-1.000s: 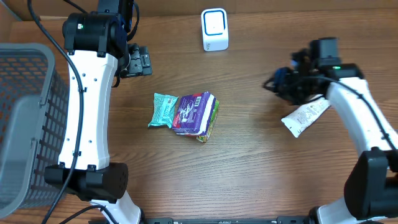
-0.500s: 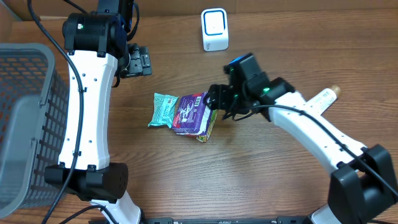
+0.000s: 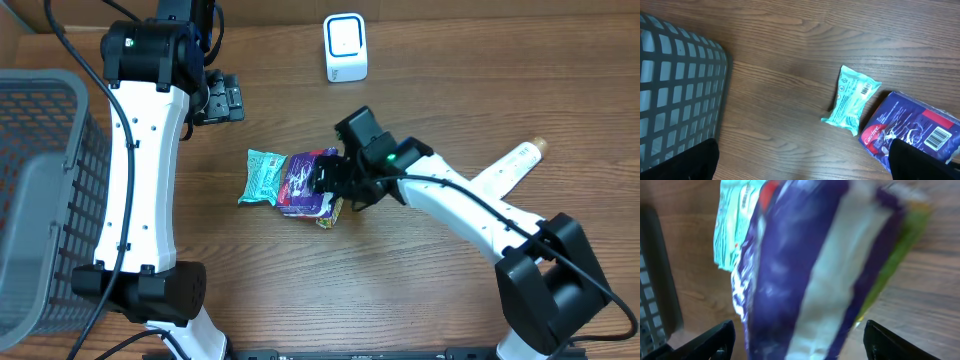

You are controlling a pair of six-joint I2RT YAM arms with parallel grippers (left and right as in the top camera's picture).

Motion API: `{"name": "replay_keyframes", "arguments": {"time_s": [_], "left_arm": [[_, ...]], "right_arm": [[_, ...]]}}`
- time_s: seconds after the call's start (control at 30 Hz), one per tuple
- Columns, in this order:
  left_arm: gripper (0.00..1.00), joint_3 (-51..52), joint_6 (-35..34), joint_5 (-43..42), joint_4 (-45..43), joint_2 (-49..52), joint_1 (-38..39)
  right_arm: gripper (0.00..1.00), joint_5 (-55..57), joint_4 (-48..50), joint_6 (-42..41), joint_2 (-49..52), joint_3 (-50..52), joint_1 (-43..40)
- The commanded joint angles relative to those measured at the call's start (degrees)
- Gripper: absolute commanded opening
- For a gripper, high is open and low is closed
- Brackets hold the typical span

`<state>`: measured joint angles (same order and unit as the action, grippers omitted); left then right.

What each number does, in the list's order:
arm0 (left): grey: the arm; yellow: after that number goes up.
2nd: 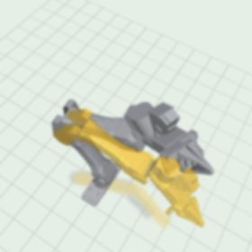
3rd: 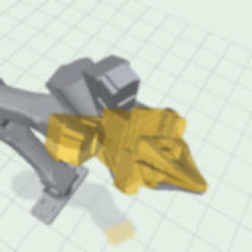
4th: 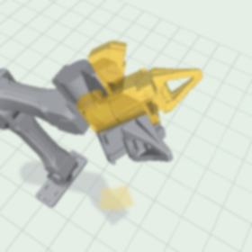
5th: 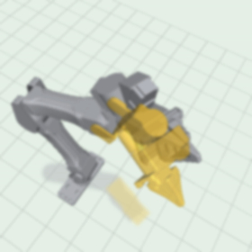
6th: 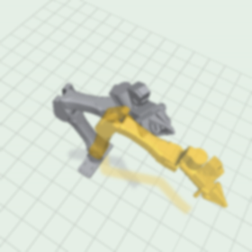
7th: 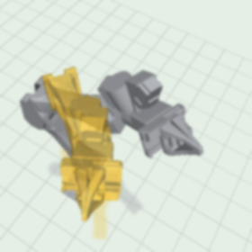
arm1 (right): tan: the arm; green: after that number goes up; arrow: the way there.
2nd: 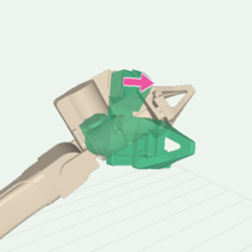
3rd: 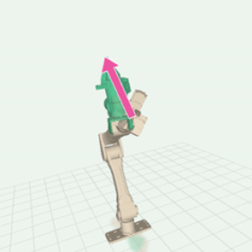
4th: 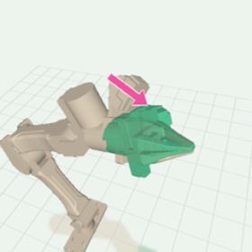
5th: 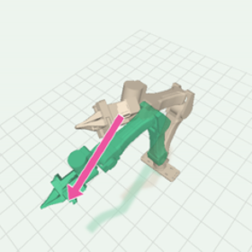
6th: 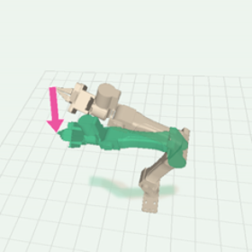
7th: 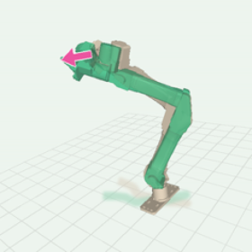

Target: Scan the item barcode

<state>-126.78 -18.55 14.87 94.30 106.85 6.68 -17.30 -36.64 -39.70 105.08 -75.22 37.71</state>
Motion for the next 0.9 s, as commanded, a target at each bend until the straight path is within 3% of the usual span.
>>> {"name": "replay_keyframes", "arguments": {"time_s": [0.0,0.13,0.23,0.27,0.33,0.43,0.53,0.6,0.87], "left_arm": [[1.0,0.22,-0.96,0.72,-0.04,0.52,0.0],[1.0,0.22,-0.96,0.72,-0.04,0.52,0.0],[0.99,0.22,-0.96,0.72,-0.04,0.52,0.0],[1.0,0.22,-0.96,0.72,-0.04,0.52,0.0],[1.0,0.22,-0.96,0.72,-0.04,0.52,0.0],[0.99,0.22,-0.96,0.72,-0.04,0.52,0.0],[1.0,0.22,-0.96,0.72,-0.04,0.52,0.0],[1.0,0.22,-0.96,0.72,-0.04,0.52,0.0],[1.0,0.22,-0.96,0.72,-0.04,0.52,0.0]], "right_arm": [[0.82,1.05,0.07,-1.07,0.5,-0.92,1.92],[0.82,4.33,-0.35,-1.84,0.5,-0.74,3.58],[0.73,6.95,-0.61,-4.28,0.5,-0.02,4.39],[0.67,7.52,-0.63,-4.48,0.5,0.22,4.55],[0.43,8.31,-0.87,-4.46,0.5,0.66,4.61],[0.24,8.26,-1.27,-4.42,0.48,0.59,4.61],[0.15,8.24,-4.09,-1.55,0.11,-0.57,3.91],[0.15,7.96,-7.04,2.36,-0.59,-2.34,3.23],[0.15,6.62,-28.15,30.51,-3.85,-17.57,0.11]]}}
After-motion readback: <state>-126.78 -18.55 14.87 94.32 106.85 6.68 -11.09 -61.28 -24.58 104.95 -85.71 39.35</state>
